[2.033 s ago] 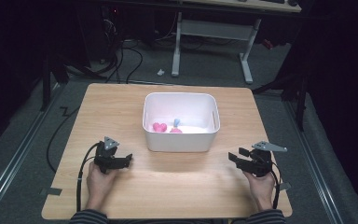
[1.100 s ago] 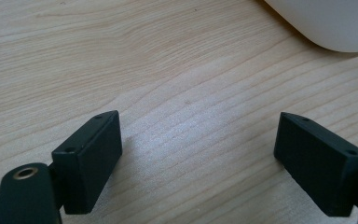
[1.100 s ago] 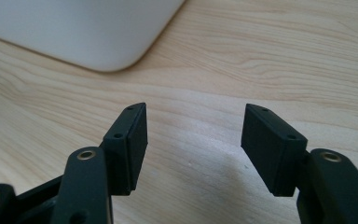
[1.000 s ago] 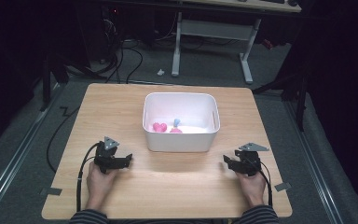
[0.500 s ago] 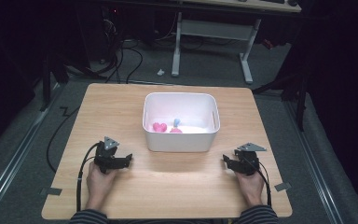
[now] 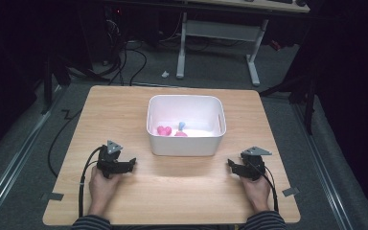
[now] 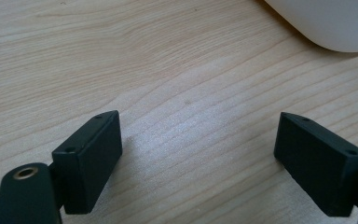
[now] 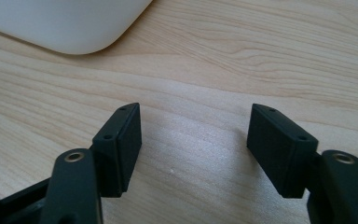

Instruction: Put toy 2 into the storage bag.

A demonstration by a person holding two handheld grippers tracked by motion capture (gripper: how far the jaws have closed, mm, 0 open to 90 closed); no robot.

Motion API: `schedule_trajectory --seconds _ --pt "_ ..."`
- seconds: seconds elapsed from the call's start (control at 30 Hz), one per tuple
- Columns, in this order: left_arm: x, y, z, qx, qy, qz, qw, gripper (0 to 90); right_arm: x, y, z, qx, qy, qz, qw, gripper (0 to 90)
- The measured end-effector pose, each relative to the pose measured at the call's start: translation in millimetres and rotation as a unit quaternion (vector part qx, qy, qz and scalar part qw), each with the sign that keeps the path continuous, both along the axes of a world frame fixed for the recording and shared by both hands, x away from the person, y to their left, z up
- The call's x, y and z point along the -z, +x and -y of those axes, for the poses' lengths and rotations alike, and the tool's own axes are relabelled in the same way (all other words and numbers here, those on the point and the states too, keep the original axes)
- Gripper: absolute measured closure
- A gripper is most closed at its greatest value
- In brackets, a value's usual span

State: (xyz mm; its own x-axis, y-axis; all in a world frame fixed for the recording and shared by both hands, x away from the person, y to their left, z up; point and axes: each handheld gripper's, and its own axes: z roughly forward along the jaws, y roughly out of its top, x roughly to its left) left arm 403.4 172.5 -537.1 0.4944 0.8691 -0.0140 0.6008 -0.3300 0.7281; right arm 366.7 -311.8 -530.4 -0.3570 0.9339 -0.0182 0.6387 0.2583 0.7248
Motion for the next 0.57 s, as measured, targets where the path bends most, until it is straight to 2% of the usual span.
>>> schedule_trajectory --seconds 0.57 --pt "0.0 -0.1 0.0 0.000 0.000 0.000 1.0000 15.2 0.2 -1.4 -0.6 0.001 -0.001 -0.002 1.0000 31.9"
